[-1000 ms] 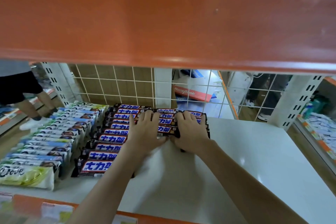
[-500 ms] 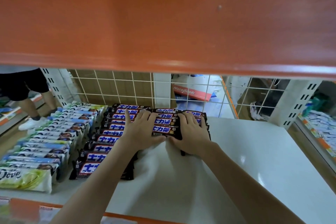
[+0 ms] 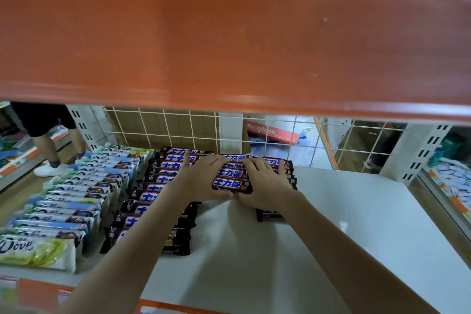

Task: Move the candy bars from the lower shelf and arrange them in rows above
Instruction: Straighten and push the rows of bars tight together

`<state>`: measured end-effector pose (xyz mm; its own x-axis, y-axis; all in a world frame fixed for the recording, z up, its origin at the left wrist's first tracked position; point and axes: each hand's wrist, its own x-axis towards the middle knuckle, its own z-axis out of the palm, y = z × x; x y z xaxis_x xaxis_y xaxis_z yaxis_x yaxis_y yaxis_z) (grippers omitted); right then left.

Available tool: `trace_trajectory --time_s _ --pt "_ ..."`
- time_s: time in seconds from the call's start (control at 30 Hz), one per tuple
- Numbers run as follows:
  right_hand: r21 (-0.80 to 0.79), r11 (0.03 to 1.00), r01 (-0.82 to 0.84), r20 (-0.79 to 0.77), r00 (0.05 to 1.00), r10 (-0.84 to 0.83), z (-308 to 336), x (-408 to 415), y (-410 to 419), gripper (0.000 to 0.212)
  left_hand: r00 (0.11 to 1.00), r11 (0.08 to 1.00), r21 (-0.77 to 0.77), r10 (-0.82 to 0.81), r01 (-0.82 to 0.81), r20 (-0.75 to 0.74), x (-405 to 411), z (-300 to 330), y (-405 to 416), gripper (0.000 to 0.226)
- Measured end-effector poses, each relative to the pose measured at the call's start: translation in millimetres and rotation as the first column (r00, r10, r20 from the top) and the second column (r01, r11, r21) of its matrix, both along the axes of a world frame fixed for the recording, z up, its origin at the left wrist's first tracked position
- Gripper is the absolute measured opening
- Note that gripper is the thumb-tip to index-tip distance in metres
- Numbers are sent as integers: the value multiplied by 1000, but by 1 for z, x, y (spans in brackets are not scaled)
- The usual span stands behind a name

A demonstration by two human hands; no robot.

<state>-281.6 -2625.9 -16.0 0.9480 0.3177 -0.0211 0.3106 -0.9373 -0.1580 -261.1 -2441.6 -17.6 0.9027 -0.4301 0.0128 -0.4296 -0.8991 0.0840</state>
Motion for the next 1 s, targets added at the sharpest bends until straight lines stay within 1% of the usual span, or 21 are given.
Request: trace_trajectory --time_s 0.07,0.13,0.23,0.3,0.47,0.57,0.67,0.73,0.83,0.87,0.93,1.0 --pt "-5 1000 -2 3 1000 2 0 1 0 87 1000 1000 -2 -12 12 -11 1 3 -2 105" --pt "-13 1000 -7 -8 1000 7 1 5 -1 92 999 999 29 -15 16 -45 4 9 -5 101" --pt "-41 999 -18 -56 998 15 3 9 0 96 993 995 93 -17 28 -115 9 15 -8 103" --pt "-54 998 -23 -75 997 19 4 10 0 96 989 994 103 -16 32 -148 11 16 -7 103" --pt "-59 998 -24 -75 997 19 7 6 0 95 990 995 99 -13 27 -140 4 18 -6 104" --pt "-23 999 -48 -21 999 47 9 -5 2 91 987 998 46 54 -48 -153 -7 24 5 105" --pt "-2 993 -115 29 993 115 10 -24 9 85 975 986 51 162 -156 -149 -22 35 33 96" --pt "53 987 -154 27 988 153 12 -38 19 79 963 976 40 219 -215 -154 -37 39 52 92" --pt "162 969 -185 -28 981 192 16 -60 41 69 953 967 73 251 -242 -169 -65 31 71 93" --pt "170 965 -199 -48 977 210 17 -67 49 69 953 967 73 253 -244 -166 -75 25 76 97" --pt "174 961 -217 -96 967 236 17 -77 65 75 958 967 13 252 -253 -137 -89 12 84 107" --pt "156 965 -213 -132 963 234 16 -83 77 86 959 962 -42 266 -271 -102 -95 2 89 106"
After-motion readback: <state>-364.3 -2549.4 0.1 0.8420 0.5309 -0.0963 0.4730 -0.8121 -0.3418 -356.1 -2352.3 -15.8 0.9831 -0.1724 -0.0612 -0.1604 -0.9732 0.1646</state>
